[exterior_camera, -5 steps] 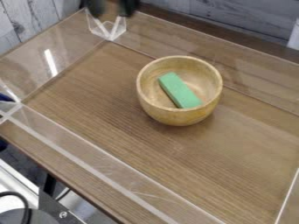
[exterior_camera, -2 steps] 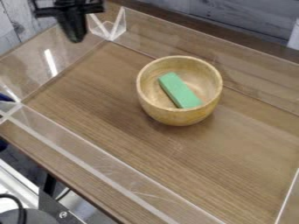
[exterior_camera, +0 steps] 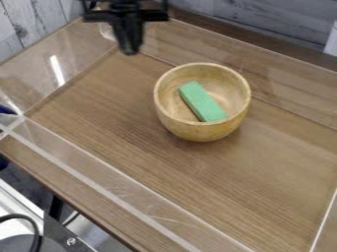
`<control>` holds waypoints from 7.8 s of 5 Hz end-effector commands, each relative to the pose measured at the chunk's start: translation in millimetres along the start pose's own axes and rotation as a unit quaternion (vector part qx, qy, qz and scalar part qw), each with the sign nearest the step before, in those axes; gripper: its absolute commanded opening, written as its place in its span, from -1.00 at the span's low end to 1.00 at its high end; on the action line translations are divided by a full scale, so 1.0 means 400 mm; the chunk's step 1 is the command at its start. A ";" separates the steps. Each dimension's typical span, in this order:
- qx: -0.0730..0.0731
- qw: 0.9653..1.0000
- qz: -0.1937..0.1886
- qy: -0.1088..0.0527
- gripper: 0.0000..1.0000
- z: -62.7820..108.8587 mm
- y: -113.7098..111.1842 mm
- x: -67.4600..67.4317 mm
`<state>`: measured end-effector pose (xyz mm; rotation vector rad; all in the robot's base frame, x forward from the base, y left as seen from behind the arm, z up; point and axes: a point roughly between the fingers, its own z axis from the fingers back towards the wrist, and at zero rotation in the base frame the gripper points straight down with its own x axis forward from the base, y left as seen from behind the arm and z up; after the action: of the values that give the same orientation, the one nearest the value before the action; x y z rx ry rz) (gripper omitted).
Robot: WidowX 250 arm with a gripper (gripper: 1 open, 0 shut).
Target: Put the green block in the brown bowl
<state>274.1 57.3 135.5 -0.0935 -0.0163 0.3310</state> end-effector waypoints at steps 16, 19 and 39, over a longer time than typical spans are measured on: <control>-0.009 0.981 -0.043 -0.188 1.00 0.061 0.089 -0.030; 0.006 0.973 0.035 -0.226 1.00 0.129 0.064 -0.031; 0.053 0.978 0.102 -0.174 1.00 0.072 0.151 0.017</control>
<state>254.0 116.2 140.1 0.0594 -0.2743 0.5551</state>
